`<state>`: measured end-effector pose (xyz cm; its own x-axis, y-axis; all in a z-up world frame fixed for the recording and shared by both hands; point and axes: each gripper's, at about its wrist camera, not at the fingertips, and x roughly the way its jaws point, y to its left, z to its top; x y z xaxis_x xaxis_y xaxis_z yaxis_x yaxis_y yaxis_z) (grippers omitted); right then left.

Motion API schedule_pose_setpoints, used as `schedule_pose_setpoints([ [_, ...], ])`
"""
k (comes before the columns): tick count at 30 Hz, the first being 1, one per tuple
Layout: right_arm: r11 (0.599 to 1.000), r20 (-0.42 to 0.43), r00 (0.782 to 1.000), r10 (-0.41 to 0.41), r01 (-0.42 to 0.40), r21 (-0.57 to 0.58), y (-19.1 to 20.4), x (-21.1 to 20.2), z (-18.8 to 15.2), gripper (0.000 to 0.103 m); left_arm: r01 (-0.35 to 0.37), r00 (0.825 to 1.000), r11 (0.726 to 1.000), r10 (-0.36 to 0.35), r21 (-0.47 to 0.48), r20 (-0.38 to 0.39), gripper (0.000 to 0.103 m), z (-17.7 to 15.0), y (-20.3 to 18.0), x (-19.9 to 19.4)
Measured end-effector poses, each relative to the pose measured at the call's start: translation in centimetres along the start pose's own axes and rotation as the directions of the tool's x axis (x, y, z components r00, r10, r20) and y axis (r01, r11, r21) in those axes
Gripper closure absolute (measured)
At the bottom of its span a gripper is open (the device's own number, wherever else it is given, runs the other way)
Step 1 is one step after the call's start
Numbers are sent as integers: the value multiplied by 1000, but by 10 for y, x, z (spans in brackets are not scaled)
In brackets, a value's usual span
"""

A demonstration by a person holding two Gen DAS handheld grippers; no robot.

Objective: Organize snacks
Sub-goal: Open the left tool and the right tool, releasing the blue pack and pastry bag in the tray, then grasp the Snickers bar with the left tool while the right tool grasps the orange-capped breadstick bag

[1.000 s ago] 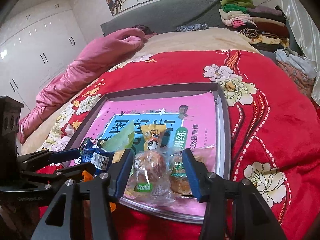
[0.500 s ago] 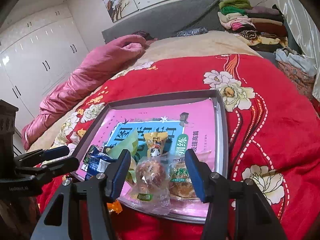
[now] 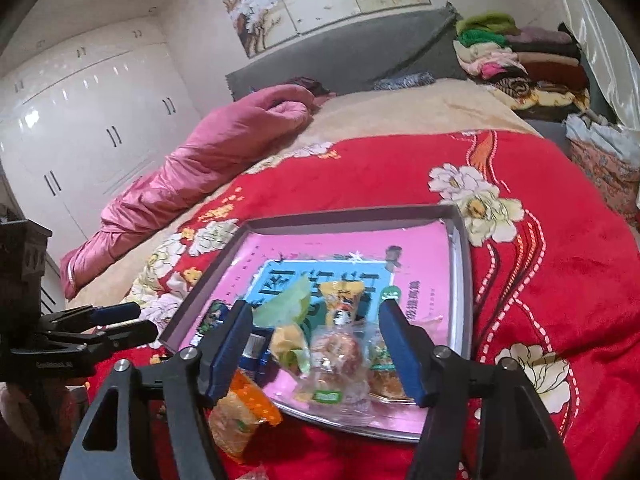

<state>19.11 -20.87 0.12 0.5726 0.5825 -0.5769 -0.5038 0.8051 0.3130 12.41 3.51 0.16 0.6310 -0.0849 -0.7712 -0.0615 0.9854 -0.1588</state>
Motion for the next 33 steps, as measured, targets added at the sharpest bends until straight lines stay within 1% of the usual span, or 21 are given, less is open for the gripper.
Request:
schedule_pose_setpoints([
  [6,999,10,1000,24,-24,-29,12,-8,-4,34,-21,1000,1000,21,7,-20,26,-11,7,-4],
  [13,999,1,999,34,-34,-36,21,-16,-14,33,-40,998,999,39,-28,-52,26,-22,22,-6],
  [22,998,-2,998,69,-69,3,27,-25,-25,32,-64,994,998,61,-29,-87,26,-36,30,-5],
  [33,999,-66,997,37,-36,23,35,-23,-44,32,-36,989,998,29,-47,-142,26,-52,30,6],
])
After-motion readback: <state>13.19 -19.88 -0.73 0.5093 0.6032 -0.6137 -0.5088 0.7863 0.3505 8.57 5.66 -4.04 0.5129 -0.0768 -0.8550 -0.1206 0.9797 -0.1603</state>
